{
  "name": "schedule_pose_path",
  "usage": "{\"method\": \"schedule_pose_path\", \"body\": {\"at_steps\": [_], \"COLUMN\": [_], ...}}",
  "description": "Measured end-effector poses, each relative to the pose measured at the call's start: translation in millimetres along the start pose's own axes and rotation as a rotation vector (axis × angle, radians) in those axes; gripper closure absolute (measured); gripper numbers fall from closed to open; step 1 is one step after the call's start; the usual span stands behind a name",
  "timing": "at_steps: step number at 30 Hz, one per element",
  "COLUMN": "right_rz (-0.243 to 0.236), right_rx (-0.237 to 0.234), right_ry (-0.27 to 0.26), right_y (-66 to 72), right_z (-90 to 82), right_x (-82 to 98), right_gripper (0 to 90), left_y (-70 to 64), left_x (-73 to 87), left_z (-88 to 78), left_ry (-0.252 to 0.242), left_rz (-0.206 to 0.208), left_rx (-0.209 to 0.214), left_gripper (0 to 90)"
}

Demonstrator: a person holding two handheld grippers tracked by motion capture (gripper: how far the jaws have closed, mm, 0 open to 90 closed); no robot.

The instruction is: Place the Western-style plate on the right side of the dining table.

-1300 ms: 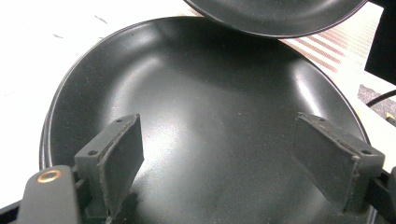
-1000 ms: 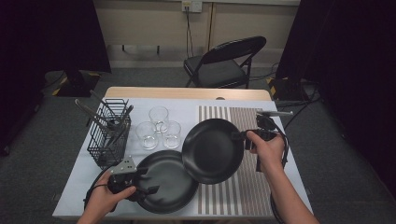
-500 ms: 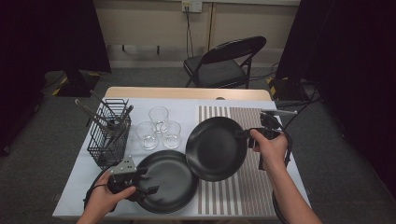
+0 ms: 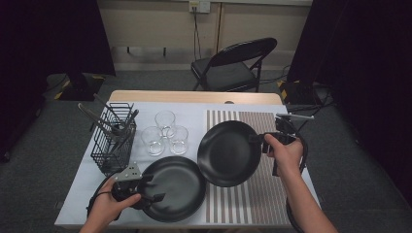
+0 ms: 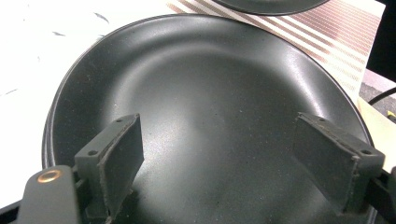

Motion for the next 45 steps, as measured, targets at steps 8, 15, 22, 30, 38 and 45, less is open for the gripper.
{"method": "schedule_pose_path", "body": {"at_steps": [8, 15, 22, 30, 38, 45], "right_rz": [0.014, 0.033, 0.05, 0.062, 0.067, 0.071], "right_rx": [0.002, 0.016, 0.03, 0.049, 0.065, 0.075], "right_ry": [-0.012, -0.021, -0.03, -0.037, -0.045, -0.047], "right_y": [-6.3, -13.9, -21.0, -29.8, -36.8, -40.7], "right_z": [-3.4, -4.3, -5.9, -8.3, -9.5, -10.7], "right_x": [-2.2, -2.4, -2.5, -2.0, -2.4, -1.7], "right_gripper": [79.1, 78.8, 78.7, 78.7, 78.6, 78.6], "left_y": [-0.3, -0.1, -0.4, 0.1, 0.1, 0.1], "left_x": [-0.3, -0.3, -0.5, -0.5, -0.5, -0.8], "left_z": [-0.4, -0.7, -0.8, -1.5, -1.7, -1.7], "left_ry": [0.0, -0.001, 0.004, 0.002, 0.002, 0.0], "left_rz": [-0.001, -0.002, 0.004, 0.003, 0.003, 0.009], "left_rx": [-0.001, -0.002, -0.001, -0.003, -0.003, -0.005], "left_gripper": [16.4, 16.4, 16.4, 16.4, 16.4, 16.4]}}
Point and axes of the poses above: each handheld gripper's, and its own axes: z roughly forward along the jaws, x roughly out of its underside, y roughly to its left, the point moved 2 cm from there along z, roughly forward along the jaws, and after that the axes turned 4 degrees about -y, right-handed, at the moved point
